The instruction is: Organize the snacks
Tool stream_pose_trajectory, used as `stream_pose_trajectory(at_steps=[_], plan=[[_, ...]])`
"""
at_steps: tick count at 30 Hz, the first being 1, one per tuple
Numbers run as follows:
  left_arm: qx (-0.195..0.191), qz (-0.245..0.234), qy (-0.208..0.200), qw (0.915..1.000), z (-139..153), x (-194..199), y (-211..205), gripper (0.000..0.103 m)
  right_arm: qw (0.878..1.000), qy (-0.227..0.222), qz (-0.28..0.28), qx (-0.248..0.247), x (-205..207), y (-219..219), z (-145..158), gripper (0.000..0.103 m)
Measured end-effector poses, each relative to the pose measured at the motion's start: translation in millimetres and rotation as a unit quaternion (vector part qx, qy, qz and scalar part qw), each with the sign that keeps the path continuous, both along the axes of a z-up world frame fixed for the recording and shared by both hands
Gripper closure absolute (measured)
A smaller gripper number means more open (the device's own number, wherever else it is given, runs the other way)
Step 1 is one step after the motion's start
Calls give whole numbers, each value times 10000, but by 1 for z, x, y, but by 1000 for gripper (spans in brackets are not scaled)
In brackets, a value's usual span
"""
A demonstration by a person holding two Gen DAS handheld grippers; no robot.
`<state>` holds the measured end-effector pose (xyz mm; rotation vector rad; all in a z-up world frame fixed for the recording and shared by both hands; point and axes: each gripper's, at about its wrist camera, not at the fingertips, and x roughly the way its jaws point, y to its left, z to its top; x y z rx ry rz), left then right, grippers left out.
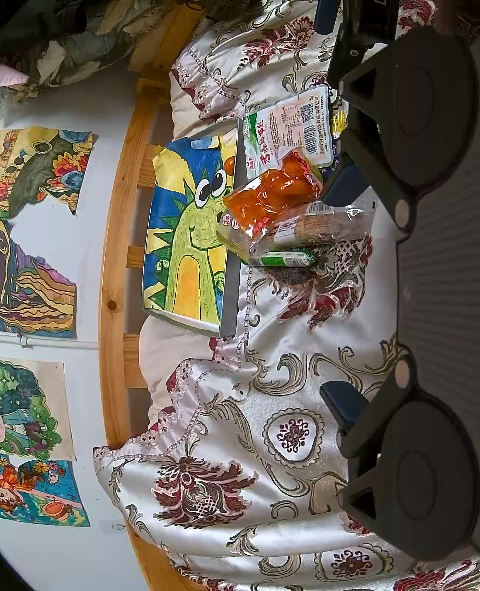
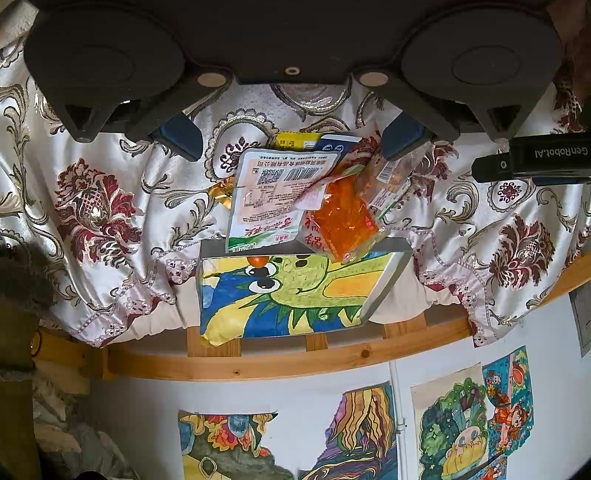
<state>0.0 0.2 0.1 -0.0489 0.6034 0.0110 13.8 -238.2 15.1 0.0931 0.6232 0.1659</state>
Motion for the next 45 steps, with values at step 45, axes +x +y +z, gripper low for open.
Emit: stream_pose_trajectory(at_steps=[45], plan=[[489,33,15,9988,10,16,-11,0,9991,383,159,-74,13,3,0,1]])
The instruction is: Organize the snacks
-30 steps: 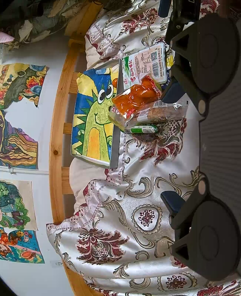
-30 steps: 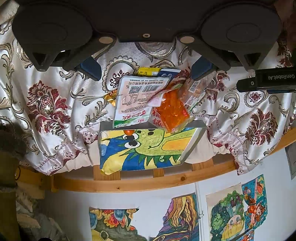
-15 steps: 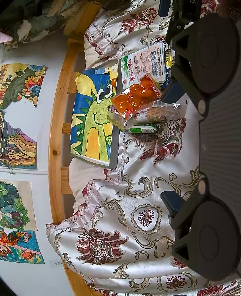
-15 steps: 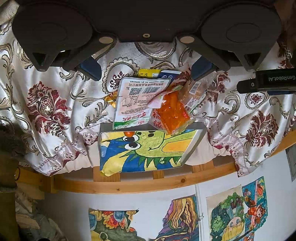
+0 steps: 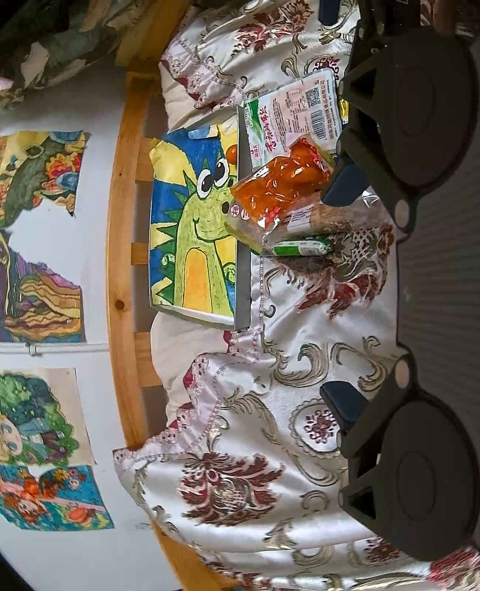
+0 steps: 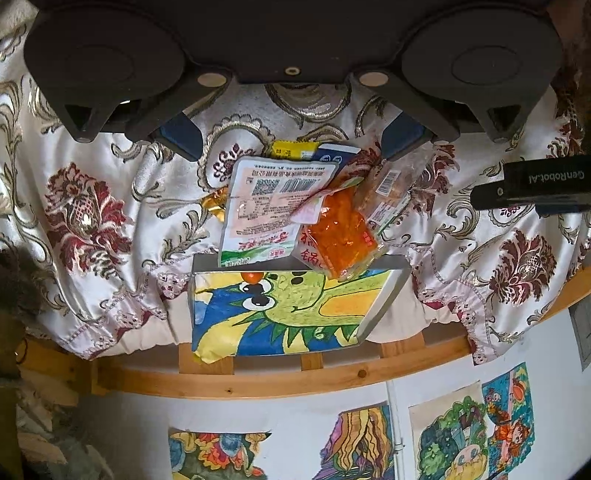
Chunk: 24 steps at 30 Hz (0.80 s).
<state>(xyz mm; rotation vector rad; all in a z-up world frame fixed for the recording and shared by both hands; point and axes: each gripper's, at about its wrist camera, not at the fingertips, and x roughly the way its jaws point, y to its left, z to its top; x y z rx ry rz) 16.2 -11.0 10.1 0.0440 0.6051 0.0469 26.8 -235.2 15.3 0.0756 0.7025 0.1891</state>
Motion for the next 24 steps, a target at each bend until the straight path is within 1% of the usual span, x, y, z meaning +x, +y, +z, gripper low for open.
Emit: stream_pose_trajectory(at_steps=[2,6,9,11,15,24], plan=[[-8,-17,138,9999,2,6,-1,0,10000,-43,60,-47,4,0,3,1],[-286,121,408,9987,6,20,4,0,9997,-140,138,-153,11,1,9,1],[-551,291,488,9969,9,29,9,1,9995,-135,173,-209,20,1,10,1],[-651,358,486,9961,10,33,10,0,9995,-105,197,-207,26,1,11,1],[-638,357,480,9962,10,37,8,0,9994,-91,280,-176,34,-2,12,1],[-565,262,594,9963,1,47,0,0,9975,-269,594,-290,60,-10,13,1]])
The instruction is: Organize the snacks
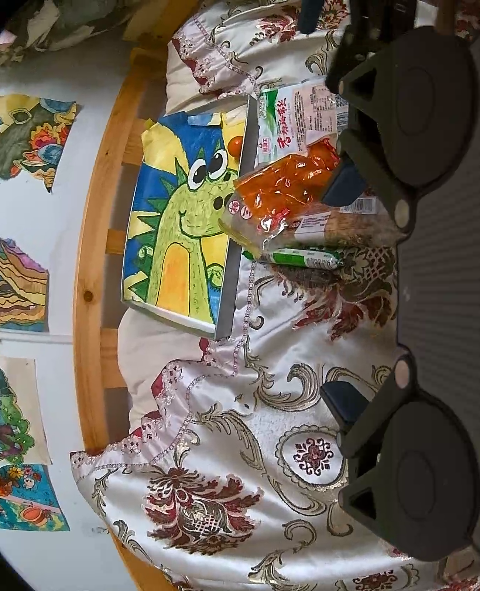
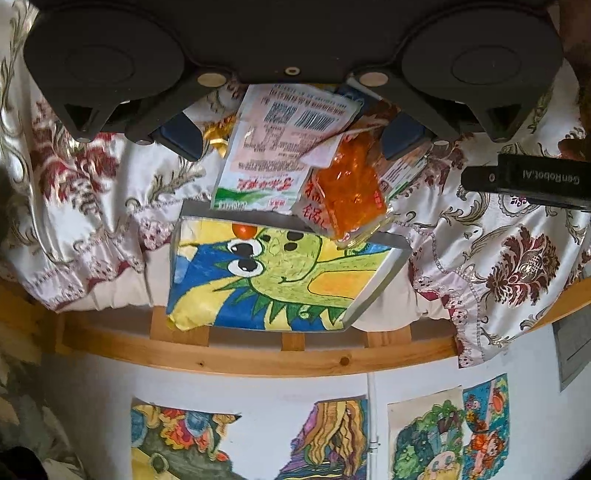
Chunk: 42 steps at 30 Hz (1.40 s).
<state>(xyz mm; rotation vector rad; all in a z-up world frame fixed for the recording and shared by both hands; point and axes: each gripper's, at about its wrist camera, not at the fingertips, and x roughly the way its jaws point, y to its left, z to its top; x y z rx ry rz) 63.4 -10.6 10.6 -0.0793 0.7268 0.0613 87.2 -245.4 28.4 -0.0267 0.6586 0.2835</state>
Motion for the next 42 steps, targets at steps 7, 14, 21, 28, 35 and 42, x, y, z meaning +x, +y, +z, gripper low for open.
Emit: stream_pose_trajectory(at_steps=[7,14,21,28,35,42], plan=[[-7,-18,89,10000,-8,7,-2,0,9992,-211,288,-183,26,-5,-5,1],[-23,-249,-15,9997,-16,11,-10,1,9993,-270,242,2,36,-21,-8,1],[43,-586,13,9983,-28,14,-21,0,9994,-5,220,264,47,-34,-14,1],[284,-668,-13,9974,-39,23,-32,1,9976,514,210,424,60,-39,-36,12],[193,-651,-10,9977,-42,31,-35,3,9951,702,306,619,71,-45,-51,27],[179,-846,-88,9962,-43,33,-43,12,9908,867,361,978,73,-50,-56,50]])
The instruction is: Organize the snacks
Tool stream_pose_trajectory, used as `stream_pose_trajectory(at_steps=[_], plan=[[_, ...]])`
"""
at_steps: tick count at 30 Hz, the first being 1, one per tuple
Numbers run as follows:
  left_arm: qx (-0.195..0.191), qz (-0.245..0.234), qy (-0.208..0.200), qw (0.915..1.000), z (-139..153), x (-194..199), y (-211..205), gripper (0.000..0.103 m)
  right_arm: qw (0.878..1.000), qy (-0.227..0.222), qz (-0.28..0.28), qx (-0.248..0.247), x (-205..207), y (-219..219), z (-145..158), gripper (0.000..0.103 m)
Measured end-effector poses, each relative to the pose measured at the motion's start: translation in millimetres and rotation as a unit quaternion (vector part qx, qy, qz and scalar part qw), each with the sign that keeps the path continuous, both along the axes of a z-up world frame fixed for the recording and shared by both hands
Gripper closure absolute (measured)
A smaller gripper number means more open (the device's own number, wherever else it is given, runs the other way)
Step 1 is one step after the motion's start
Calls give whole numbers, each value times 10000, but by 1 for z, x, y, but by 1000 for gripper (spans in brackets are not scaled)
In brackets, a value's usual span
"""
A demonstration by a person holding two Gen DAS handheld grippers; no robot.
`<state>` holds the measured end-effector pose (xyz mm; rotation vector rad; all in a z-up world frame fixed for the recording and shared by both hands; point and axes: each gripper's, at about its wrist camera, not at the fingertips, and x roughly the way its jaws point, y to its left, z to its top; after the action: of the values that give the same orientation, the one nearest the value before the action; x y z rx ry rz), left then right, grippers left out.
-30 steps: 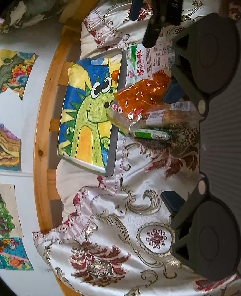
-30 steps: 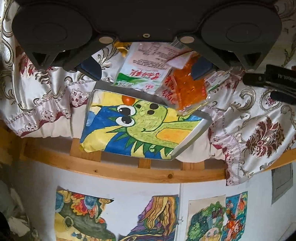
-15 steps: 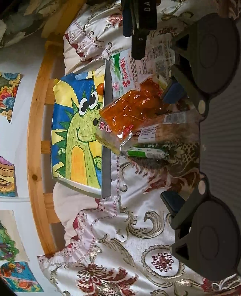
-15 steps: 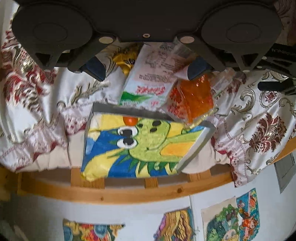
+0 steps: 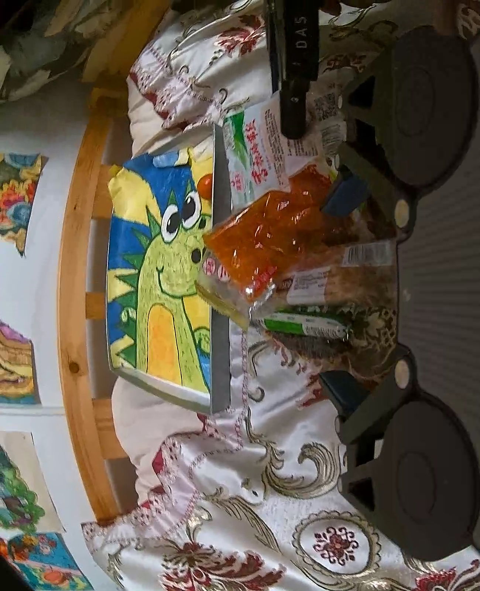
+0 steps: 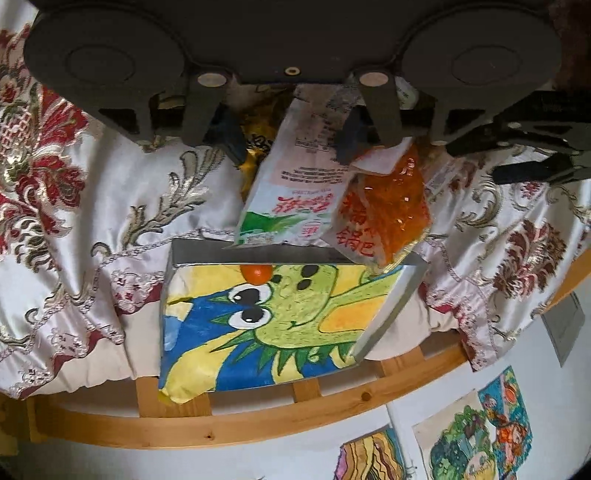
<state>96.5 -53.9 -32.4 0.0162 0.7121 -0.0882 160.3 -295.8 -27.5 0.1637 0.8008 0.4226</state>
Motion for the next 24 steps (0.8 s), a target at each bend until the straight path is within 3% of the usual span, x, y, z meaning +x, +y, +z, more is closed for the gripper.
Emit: stream_pose_trajectory(at_steps=[4,8,12,16,24], plan=[[77,-177,52,9998,-1,3,-5,21,9998,-11,79,207,-1,-1,2,61],[170,-299,99,9994,-2,5,-6,36,9988,-49,98,468,-2,-4,5,63],[239,-483,173,9984,-1,10,-9,45,9970,3,134,765,-1,-6,5,65],[337,-721,459,9958,-5,24,-16,46,9954,59,200,939,2,-6,2,65],[42,-627,843,9945,-15,44,-4,46,9939,112,354,1034,10,4,-9,62]])
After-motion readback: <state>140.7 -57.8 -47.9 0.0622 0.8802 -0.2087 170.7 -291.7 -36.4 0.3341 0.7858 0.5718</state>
